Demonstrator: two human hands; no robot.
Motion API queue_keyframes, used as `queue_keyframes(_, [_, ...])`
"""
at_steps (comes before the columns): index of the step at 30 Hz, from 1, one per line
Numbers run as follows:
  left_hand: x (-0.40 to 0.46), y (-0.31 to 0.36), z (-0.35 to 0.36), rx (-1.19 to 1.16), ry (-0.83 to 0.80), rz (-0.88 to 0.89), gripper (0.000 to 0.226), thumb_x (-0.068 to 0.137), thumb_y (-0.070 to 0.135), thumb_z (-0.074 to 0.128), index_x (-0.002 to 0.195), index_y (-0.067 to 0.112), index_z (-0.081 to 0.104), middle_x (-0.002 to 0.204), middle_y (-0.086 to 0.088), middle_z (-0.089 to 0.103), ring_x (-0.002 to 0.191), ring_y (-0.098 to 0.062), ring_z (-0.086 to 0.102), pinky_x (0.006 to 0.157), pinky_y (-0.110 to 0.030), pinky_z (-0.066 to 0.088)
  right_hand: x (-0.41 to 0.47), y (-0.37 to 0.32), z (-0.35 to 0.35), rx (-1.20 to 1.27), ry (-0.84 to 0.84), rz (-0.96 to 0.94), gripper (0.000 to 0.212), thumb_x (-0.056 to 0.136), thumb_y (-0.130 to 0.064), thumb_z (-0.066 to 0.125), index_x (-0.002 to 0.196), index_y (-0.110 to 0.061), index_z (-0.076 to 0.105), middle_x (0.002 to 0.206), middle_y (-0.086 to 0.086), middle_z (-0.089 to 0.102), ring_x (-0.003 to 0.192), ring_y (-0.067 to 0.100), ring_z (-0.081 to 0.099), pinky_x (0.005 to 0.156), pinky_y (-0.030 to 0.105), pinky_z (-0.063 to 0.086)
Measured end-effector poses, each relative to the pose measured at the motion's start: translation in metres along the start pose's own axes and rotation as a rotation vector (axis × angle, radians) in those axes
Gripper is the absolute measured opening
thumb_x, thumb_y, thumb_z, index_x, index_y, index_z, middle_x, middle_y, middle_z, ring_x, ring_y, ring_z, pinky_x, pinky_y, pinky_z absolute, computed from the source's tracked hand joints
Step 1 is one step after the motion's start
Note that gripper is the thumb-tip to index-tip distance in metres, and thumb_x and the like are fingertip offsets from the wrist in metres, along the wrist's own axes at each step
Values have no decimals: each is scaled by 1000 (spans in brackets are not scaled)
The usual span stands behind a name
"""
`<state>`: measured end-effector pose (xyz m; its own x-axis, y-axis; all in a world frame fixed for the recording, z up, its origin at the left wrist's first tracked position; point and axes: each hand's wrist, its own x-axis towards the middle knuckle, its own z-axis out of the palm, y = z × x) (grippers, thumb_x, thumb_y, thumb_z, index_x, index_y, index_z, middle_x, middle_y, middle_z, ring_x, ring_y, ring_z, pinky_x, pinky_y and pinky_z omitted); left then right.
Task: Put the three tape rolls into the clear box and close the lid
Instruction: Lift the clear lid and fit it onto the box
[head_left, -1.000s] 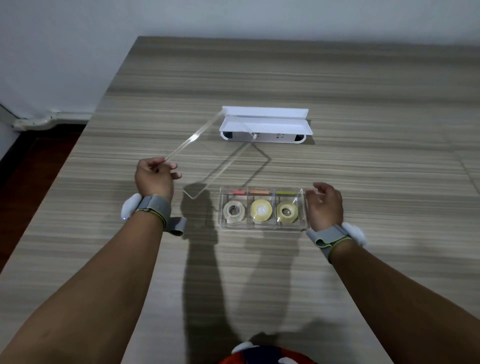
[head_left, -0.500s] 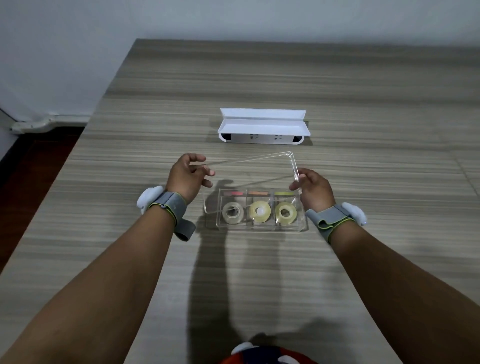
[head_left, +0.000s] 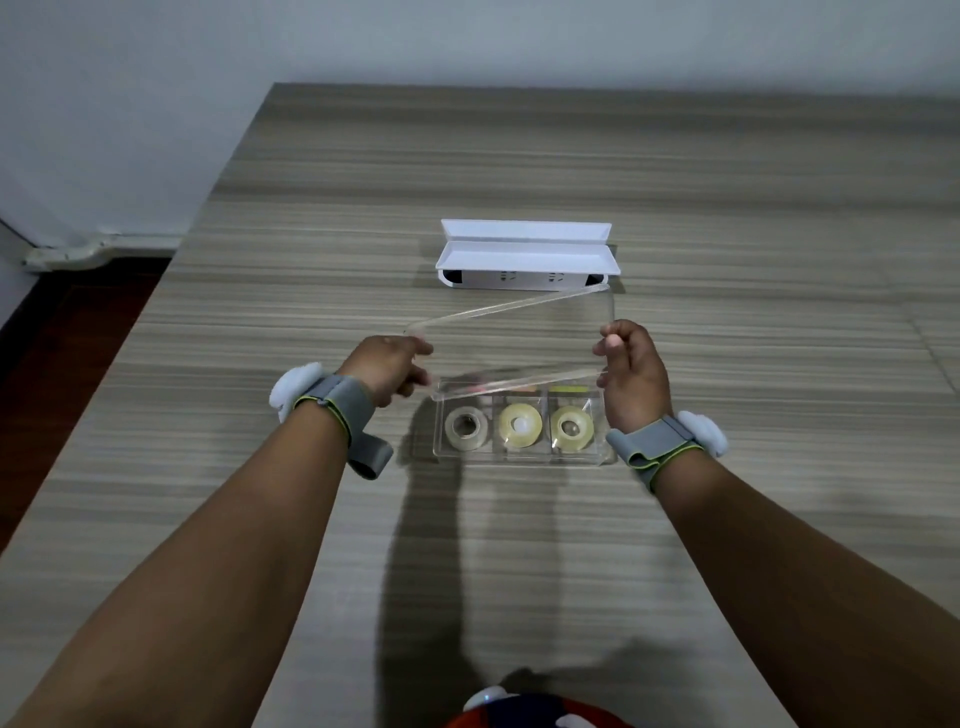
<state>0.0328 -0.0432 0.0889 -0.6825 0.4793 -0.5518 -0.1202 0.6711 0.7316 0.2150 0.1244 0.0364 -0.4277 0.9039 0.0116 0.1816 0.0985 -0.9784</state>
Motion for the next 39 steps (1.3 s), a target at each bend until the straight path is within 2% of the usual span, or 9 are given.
queue_keyframes(3, [1,-4,-4,-315,-133,-73,41,90,21,32,119,14,59,83,-2,75,65,-13,52,54,-27,28,-1,-3,-3,45,21,1,13,95,-15,42,96,-23,53,95,-2,57,67,7,52,59,18,44])
queue_keyframes(6, [1,-6,-6,-491,-216,-179,38,89,28,28,103,19,62,91,-3,75,65,-13,51,54,-26,27,1,-4,-4,65,30,48,19,91,-18,47,91,-33,57,113,9,54,71,14,55,62,21,46])
queue_keyframes(8, [3,-8,-5,-509,-229,-199,31,92,38,32,96,24,59,89,-1,75,62,-11,50,53,-25,27,2,-6,-2,97,56,75,19,86,-20,50,89,-36,61,103,15,54,75,18,54,68,27,46])
queue_keyframes(11, [5,-11,-2,-507,-216,-183,10,89,26,46,92,28,56,77,4,77,56,-7,52,50,-21,28,1,-9,0,236,84,175,28,90,-5,46,92,-27,63,75,3,55,68,14,55,65,22,47])
queue_keyframes(16, [6,-14,0,-495,-137,-124,22,89,7,40,91,28,46,61,7,73,57,-10,47,46,-21,25,1,-15,-7,575,81,418,34,86,-1,39,84,-17,69,66,1,65,58,17,65,49,18,42])
queue_keyframes(21, [4,-23,8,-407,-153,-59,41,87,6,50,122,26,40,71,6,75,61,-9,53,50,-25,25,-6,-6,-14,421,51,416,25,84,-3,47,85,-21,64,76,4,59,42,8,54,39,17,36])
queue_keyframes(28, [-11,-36,20,-132,-76,40,24,90,13,47,110,20,56,83,1,70,66,-11,56,58,-27,32,-13,9,-16,208,56,383,29,84,6,46,107,-12,50,75,7,59,42,5,51,37,16,38])
queue_keyframes(31, [-10,-43,25,-56,16,86,15,94,21,49,99,14,61,84,-8,65,63,-16,53,57,-27,38,-14,11,-17,127,41,435,23,84,4,48,100,-10,56,71,6,59,49,10,50,37,15,39])
queue_keyframes(39, [7,-60,35,115,59,51,25,90,24,56,107,8,67,84,-16,66,77,-28,62,74,-32,47,-19,31,-15,-193,8,390,29,87,-8,45,108,-11,64,80,8,62,62,22,53,68,38,47])
